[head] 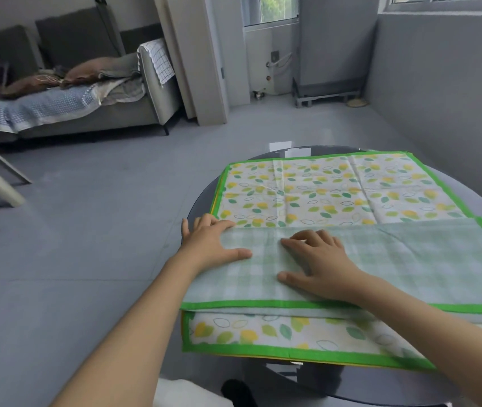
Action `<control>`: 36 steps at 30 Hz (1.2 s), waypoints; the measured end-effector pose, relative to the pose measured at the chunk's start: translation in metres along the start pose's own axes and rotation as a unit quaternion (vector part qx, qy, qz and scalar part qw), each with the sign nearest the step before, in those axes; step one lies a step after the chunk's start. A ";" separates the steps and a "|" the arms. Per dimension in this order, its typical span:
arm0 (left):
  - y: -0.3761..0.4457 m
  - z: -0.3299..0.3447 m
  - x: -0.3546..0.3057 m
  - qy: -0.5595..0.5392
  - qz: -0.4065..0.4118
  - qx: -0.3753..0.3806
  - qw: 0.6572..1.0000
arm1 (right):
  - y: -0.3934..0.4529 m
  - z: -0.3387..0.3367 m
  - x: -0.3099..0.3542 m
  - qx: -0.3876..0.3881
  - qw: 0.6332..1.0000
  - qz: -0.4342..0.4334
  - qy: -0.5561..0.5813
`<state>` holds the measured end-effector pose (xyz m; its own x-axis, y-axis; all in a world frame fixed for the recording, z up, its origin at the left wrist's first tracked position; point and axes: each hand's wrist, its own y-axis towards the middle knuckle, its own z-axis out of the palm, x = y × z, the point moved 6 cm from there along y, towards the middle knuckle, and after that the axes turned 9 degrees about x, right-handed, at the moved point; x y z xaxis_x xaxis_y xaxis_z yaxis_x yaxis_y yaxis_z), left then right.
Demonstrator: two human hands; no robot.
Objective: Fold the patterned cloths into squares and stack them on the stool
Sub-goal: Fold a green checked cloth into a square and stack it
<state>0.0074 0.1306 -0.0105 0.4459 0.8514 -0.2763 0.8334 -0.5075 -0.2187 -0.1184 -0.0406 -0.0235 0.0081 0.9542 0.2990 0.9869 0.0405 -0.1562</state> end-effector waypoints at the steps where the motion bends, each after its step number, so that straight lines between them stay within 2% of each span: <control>1: 0.002 -0.004 0.001 -0.002 -0.001 -0.009 1.000 | 0.001 0.001 0.000 0.006 1.000 0.003 -0.012; 6: 0.008 -0.022 0.007 0.011 -0.015 -0.053 0.998 | 0.004 0.003 0.001 0.037 0.999 0.013 -0.009; 9: 0.005 -0.026 0.020 -0.119 -0.033 -0.066 0.990 | 0.006 0.003 0.000 0.044 0.999 0.020 -0.006; 13: 0.001 -0.021 0.043 -0.336 -0.069 -0.015 0.939 | 0.006 0.003 0.001 0.050 0.998 0.023 -0.006; 17: -0.002 -0.012 0.059 -0.400 -0.117 0.076 0.906 | 0.004 0.003 0.003 0.074 0.997 0.024 -0.001; 24: -0.007 -0.026 0.047 -0.551 -0.100 0.075 0.825 | 0.000 0.004 0.005 0.118 0.993 0.023 -0.020; 33: -0.016 -0.051 -0.005 -0.643 -0.026 0.076 0.761 | -0.006 0.006 0.003 0.098 0.995 -0.001 -0.003; 36: -0.015 -0.052 -0.026 -0.656 -0.013 0.070 0.751 | -0.015 0.002 0.001 0.095 0.994 -0.007 0.054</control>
<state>0.0000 0.1234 0.0486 -0.3524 0.0439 -0.9348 0.7523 -0.5808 -0.3109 -0.1335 -0.0400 -0.0229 0.0213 0.9163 0.3999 0.9391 0.1189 -0.3224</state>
